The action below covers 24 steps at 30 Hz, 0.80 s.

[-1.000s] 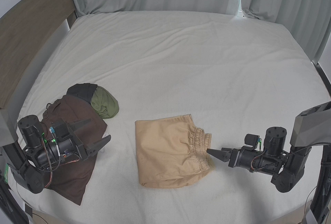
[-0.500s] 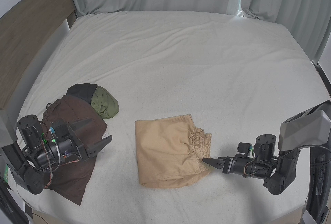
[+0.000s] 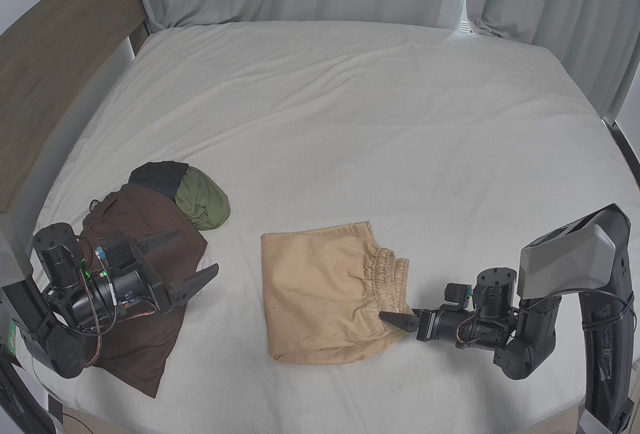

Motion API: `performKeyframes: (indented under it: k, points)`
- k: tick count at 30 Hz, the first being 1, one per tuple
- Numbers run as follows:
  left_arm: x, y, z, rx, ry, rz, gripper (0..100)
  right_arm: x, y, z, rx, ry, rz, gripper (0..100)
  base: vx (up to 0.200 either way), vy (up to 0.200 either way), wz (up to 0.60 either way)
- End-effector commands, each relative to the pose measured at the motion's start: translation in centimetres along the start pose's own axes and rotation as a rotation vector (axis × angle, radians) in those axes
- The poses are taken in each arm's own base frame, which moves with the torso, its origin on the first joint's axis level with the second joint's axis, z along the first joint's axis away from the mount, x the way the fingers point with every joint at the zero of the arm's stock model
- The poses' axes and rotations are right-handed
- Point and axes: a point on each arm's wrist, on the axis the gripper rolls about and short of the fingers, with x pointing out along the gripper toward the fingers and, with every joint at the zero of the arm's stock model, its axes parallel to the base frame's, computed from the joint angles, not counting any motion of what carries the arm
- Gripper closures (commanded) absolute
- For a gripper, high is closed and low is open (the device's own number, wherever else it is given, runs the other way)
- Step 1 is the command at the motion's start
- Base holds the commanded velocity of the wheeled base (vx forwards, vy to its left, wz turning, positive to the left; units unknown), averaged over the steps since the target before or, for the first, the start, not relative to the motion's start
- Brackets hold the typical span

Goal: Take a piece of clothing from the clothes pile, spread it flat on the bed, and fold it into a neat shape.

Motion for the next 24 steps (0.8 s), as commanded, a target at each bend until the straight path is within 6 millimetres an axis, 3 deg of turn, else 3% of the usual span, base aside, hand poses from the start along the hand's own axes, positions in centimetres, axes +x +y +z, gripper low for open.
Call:
performKeyframes:
  k: [1,5,9,24]
  points:
    - [0.0,-0.2,-0.1,-0.004,0.006,-0.007,0,0.9,0.1,-0.3,-0.004,0.006,0.016,0,0.000,0.000,0.00]
    - [0.1,-0.4,-0.2,-0.004,0.009,-0.015,0,1.4,1.1,-0.8,-0.018,0.024,0.042,0,0.000,0.000,0.00]
    - [0.1,-0.5,-0.1,-0.004,0.008,-0.018,0,1.8,0.9,-1.1,-0.015,0.028,0.041,0,0.000,0.000,0.00]
    - [0.1,-0.5,-0.2,-0.005,0.011,-0.020,0,0.5,1.9,0.9,-0.033,-0.035,0.061,0,0.000,0.000,0.00]
